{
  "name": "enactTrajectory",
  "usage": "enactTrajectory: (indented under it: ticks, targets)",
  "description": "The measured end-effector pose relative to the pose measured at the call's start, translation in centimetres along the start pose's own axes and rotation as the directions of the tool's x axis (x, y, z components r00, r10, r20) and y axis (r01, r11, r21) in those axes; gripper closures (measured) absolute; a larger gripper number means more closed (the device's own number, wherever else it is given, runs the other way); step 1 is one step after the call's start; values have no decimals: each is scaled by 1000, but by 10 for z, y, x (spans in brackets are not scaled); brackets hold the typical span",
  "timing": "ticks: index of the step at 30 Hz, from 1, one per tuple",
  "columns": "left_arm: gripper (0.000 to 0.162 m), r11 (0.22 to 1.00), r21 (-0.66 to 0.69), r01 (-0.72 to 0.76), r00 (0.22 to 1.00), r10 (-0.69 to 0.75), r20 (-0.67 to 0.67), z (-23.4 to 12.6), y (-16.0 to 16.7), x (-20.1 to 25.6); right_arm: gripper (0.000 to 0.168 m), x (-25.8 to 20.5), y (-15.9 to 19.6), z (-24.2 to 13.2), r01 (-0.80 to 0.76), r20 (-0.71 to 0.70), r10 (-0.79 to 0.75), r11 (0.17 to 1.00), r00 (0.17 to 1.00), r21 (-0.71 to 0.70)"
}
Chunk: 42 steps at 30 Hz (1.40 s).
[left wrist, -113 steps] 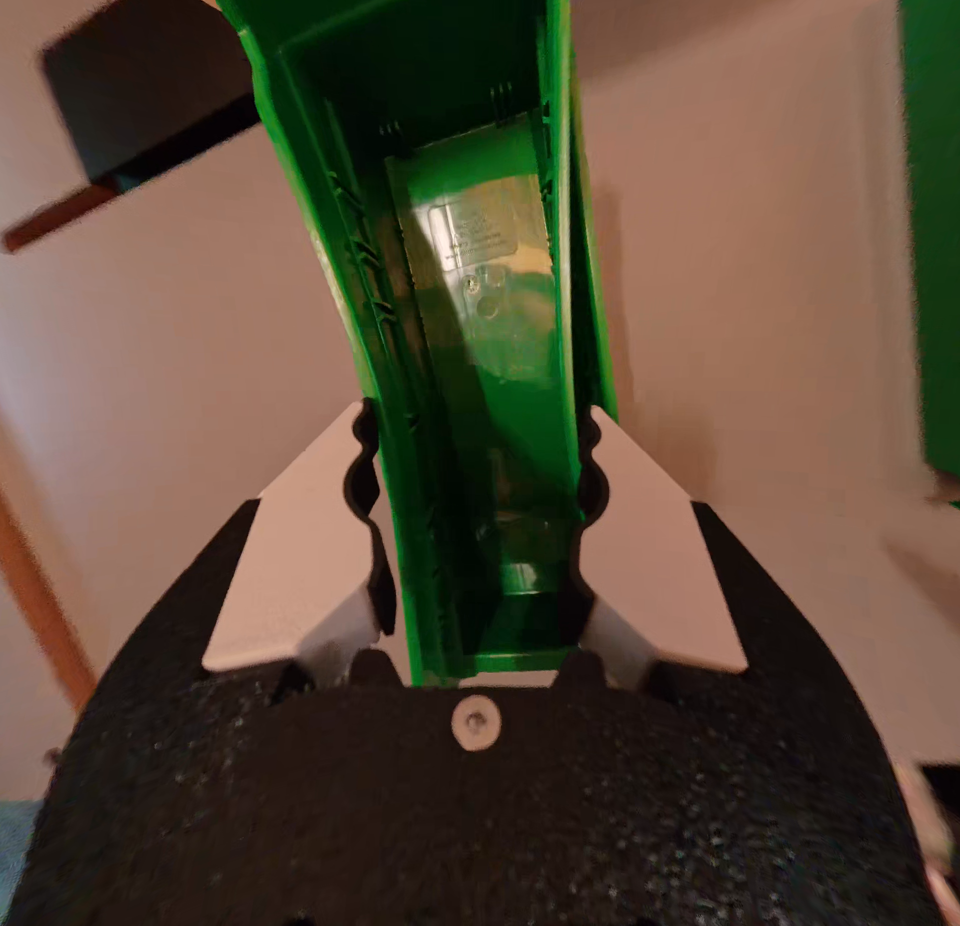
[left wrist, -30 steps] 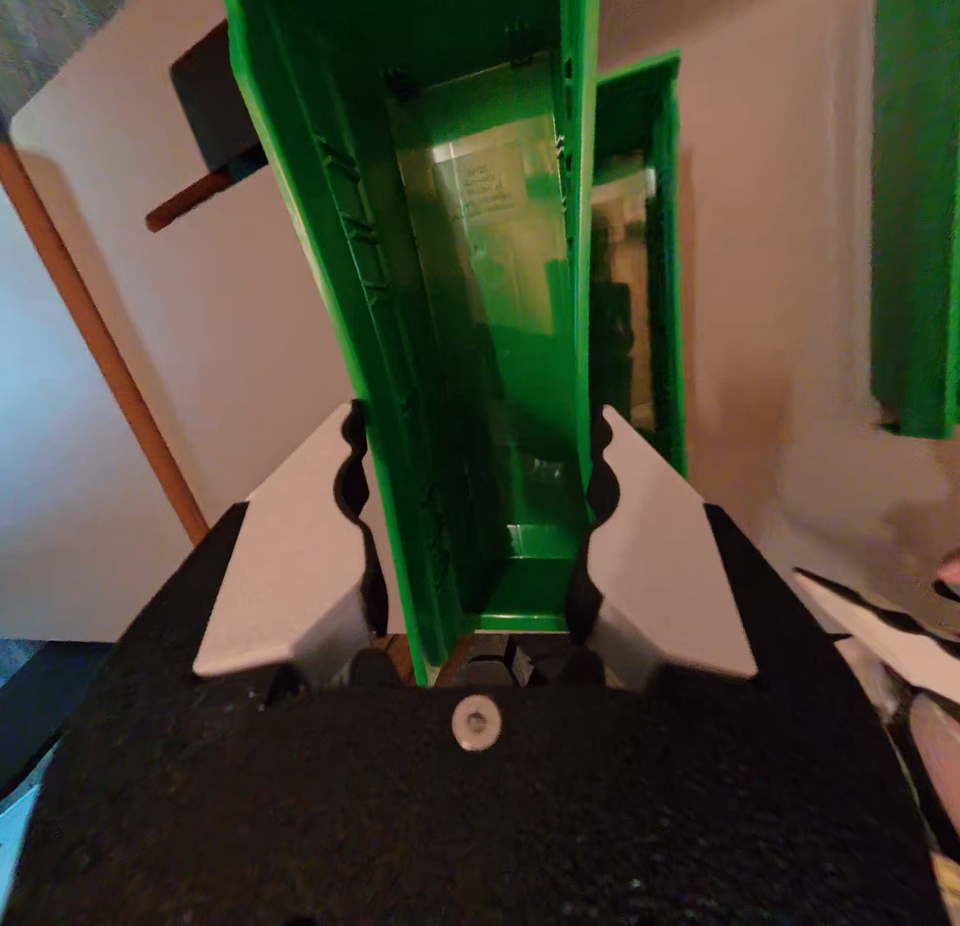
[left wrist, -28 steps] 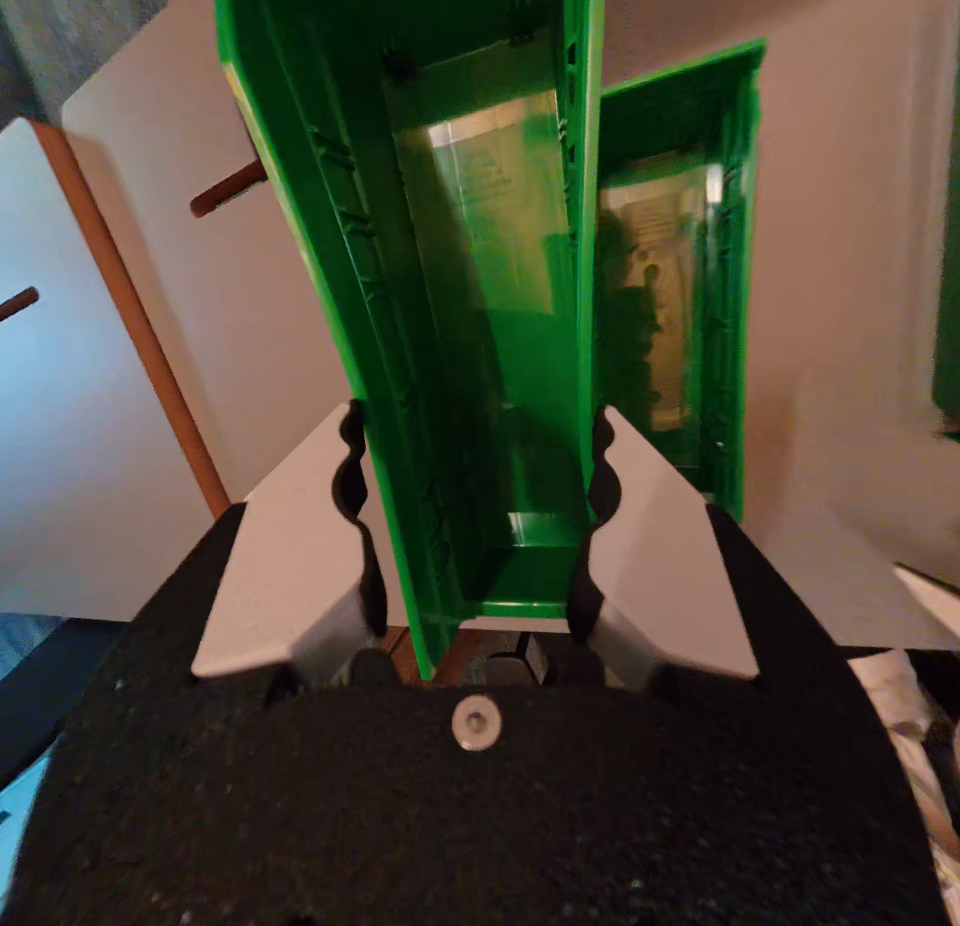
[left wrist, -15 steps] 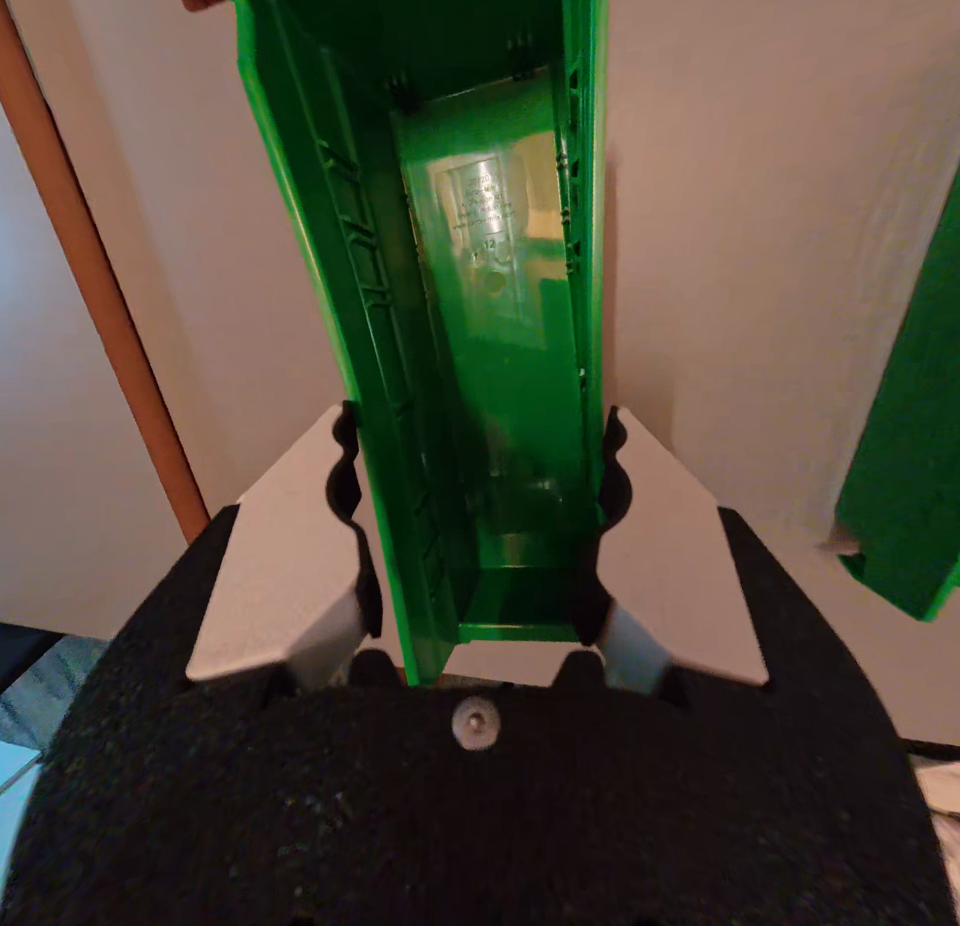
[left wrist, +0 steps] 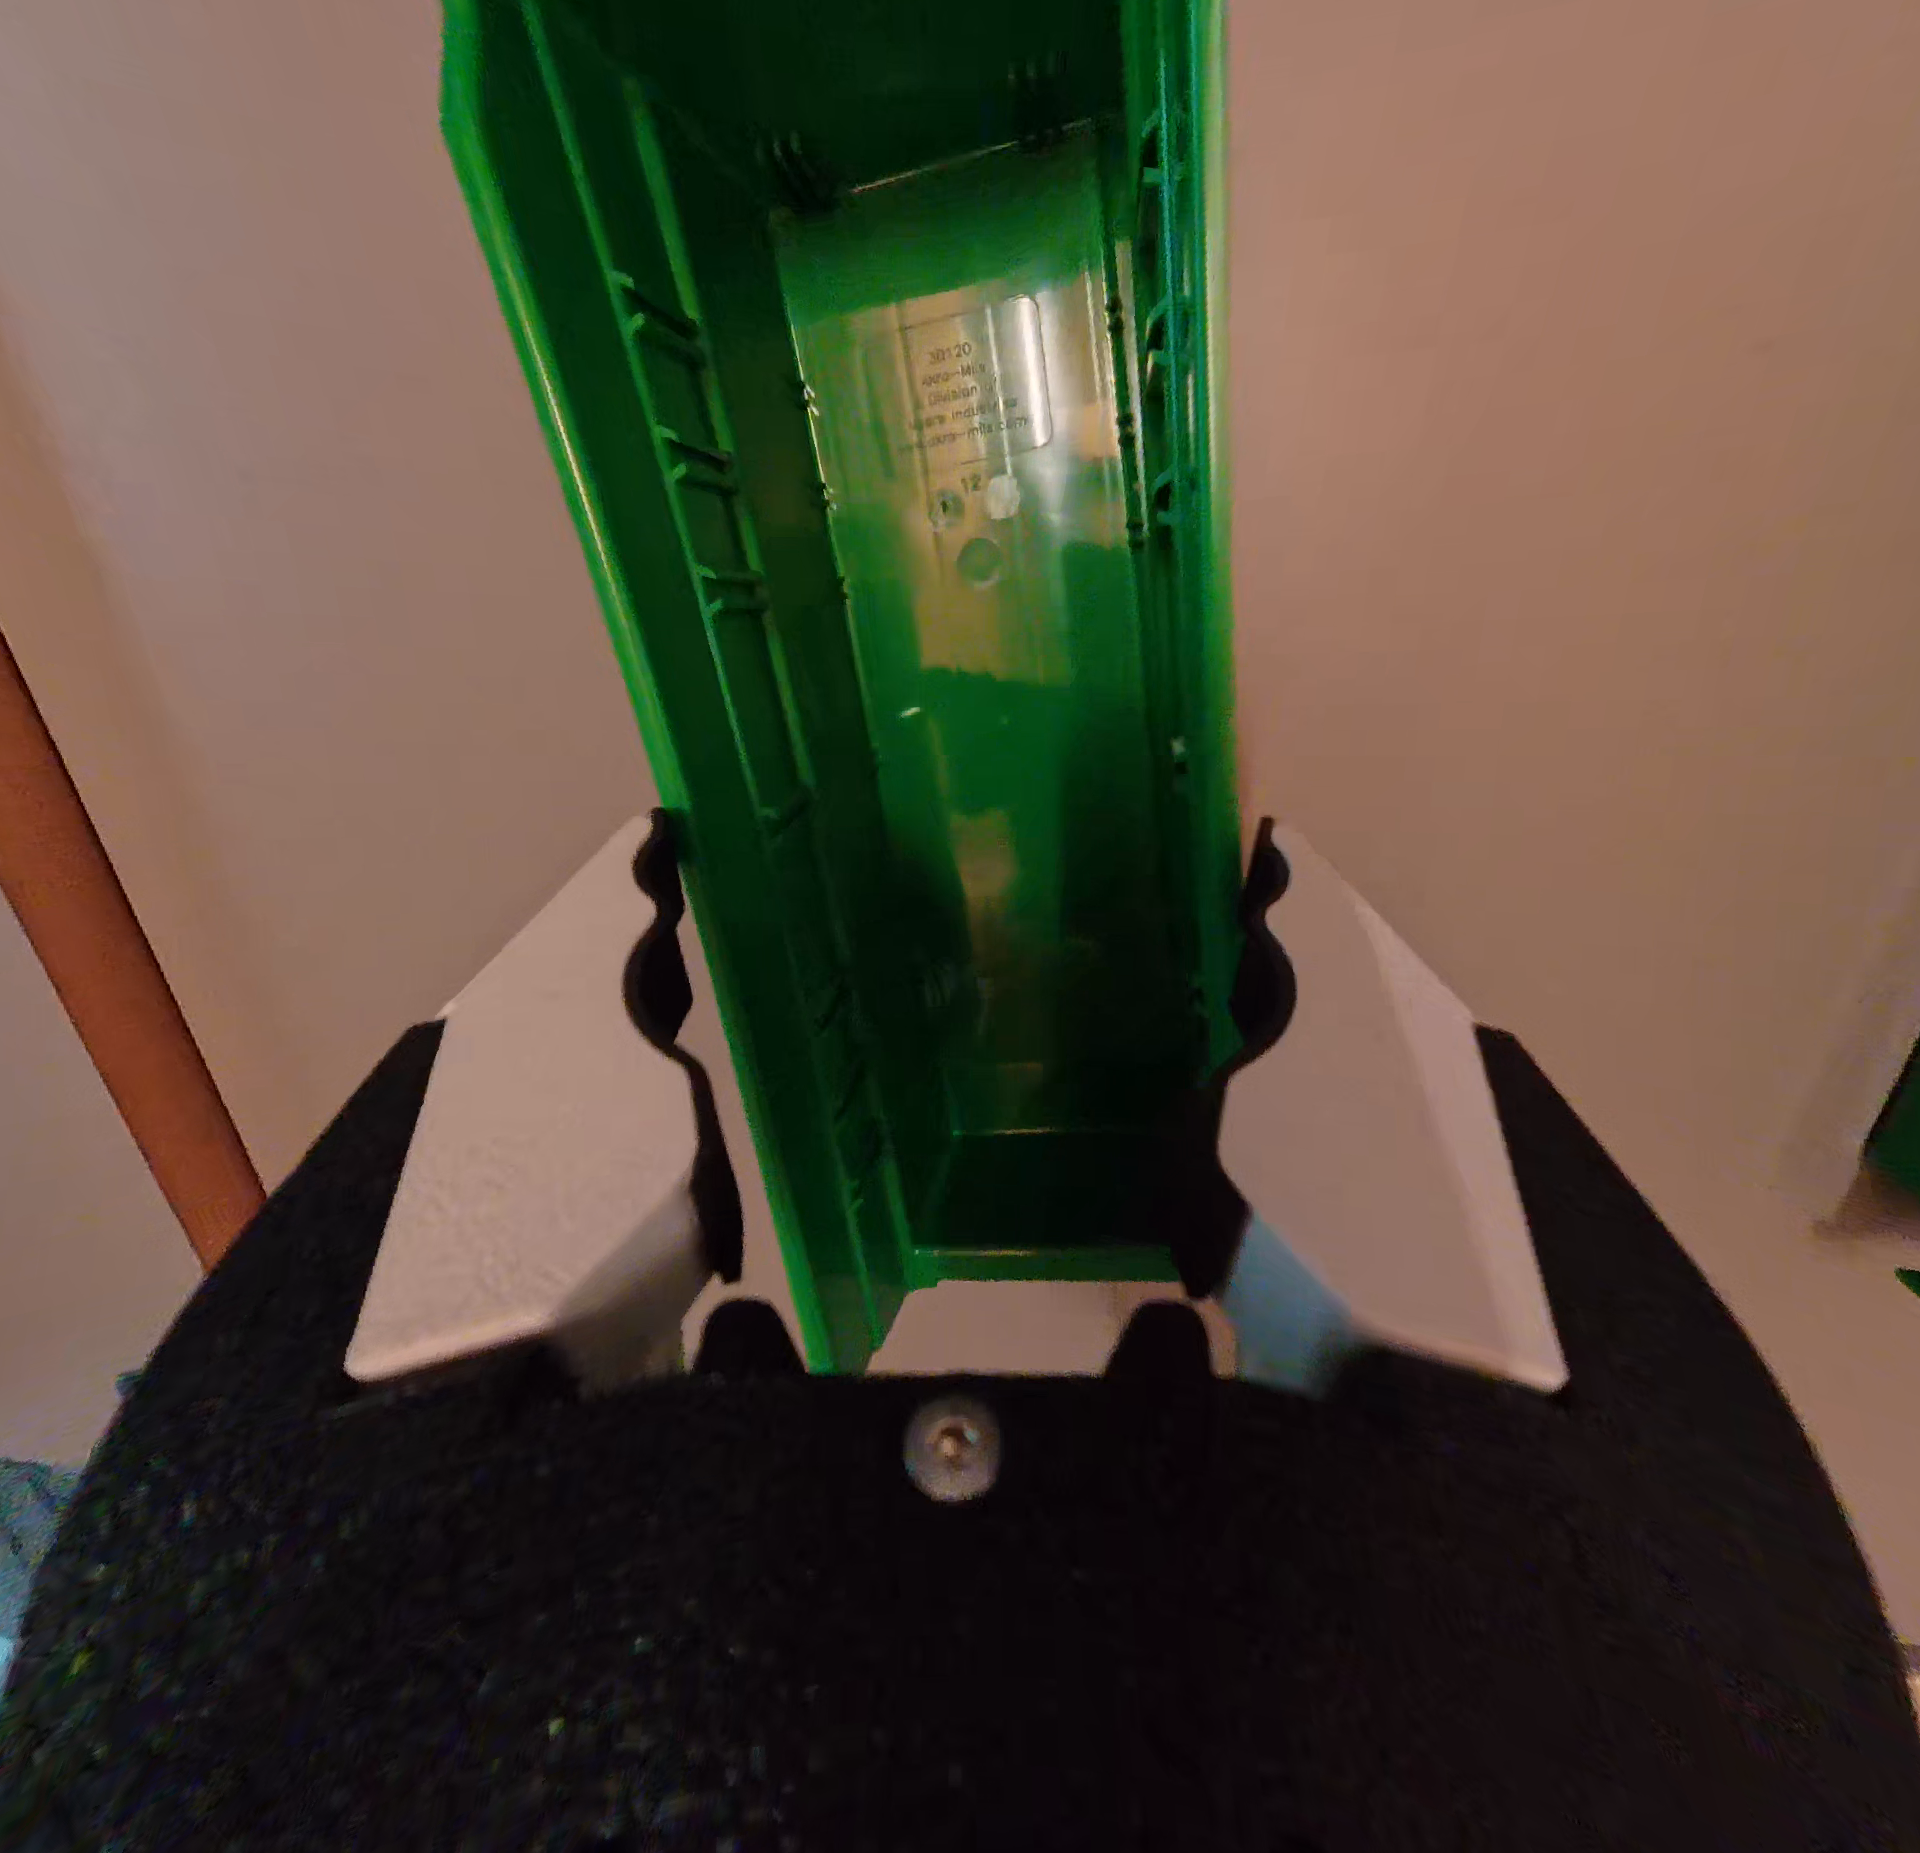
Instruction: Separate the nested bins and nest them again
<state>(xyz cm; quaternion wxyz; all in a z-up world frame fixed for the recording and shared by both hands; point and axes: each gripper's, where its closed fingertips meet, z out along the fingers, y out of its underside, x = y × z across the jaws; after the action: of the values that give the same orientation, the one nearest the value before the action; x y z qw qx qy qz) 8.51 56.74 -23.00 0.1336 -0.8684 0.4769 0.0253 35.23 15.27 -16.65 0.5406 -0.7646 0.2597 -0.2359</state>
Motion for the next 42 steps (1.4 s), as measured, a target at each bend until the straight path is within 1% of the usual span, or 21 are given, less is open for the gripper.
enactTrajectory:
  ticks: [5,7,8,10,12,13,15,16,18,20,23,25,27,29,31,33,36,39,40,42]
  targets:
    - [50,998,59,-4,1000,4,-3,-2,-1,-3,32,4,11,-2,33,-51,-35,998,998,-50]
    - [39,992,123,-3,998,-4,57,-12,-7,-14,32,8,12,-6,38,-78,-42,998,996,-49]
    - [37,987,158,-4,996,-11,92,-21,-11,-20,32,11,13,-9,33,-92,-37,998,995,-48]
    - [44,966,258,-10,987,-32,159,-47,-20,-33,32,15,15,-15,22,-111,-27,999,993,-46]
    - [45,927,375,-23,980,-52,190,-78,-26,-39,32,19,17,-20,13,-139,-20,999,990,-48]
    - [45,899,437,-23,981,-64,182,-95,-27,-38,32,20,18,-23,6,-150,-14,999,989,-52]
    - [45,822,570,2,992,-75,104,-127,-25,-25,32,18,16,-30,6,-159,-13,999,987,-47]
    - [45,775,632,15,997,-57,46,-143,-21,-13,33,16,14,-34,7,-168,-15,999,986,-43]
    - [45,659,752,32,998,26,-65,-172,-8,20,33,9,9,-43,10,-174,-15,1000,985,-30]
    - [45,560,826,64,978,128,-163,-192,15,60,33,0,6,-50,-4,-180,1,1000,984,-17]
    - [44,493,858,146,935,215,-283,-205,55,115,33,-19,6,-59,-23,-174,23,1000,985,-1]
    - [43,464,859,215,875,299,-380,-215,83,156,33,-31,6,-65,-18,-175,19,1000,984,7]
    - [43,445,862,243,818,384,-429,-224,110,196,33,-41,8,-71,-5,-190,6,1000,982,7]
    - [43,449,862,235,776,448,-445,-227,136,235,33,-53,13,-76,-4,-198,3,1000,980,-1]
    - [43,447,871,204,739,513,-436,-229,162,275,32,-66,15,-79,3,-199,-1,1000,980,10]
    - [44,431,890,150,719,571,-397,-225,182,308,32,-72,16,-82,20,-226,-15,1000,974,20]
    - [45,450,883,132,675,612,-412,-220,200,341,34,-83,22,-82,33,-224,-26,999,974,26]
    - [46,472,871,139,627,639,-447,-220,210,360,34,-88,27,-79,52,-221,-47,999,974,16]
    - [45,478,869,128,617,647,-447,-219,212,365,34,-88,29,-78,59,-223,-56,998,973,11]
    - [46,490,866,101,623,647,-439,-213,212,372,35,-89,32,-75,72,-228,-71,997,971,-1]
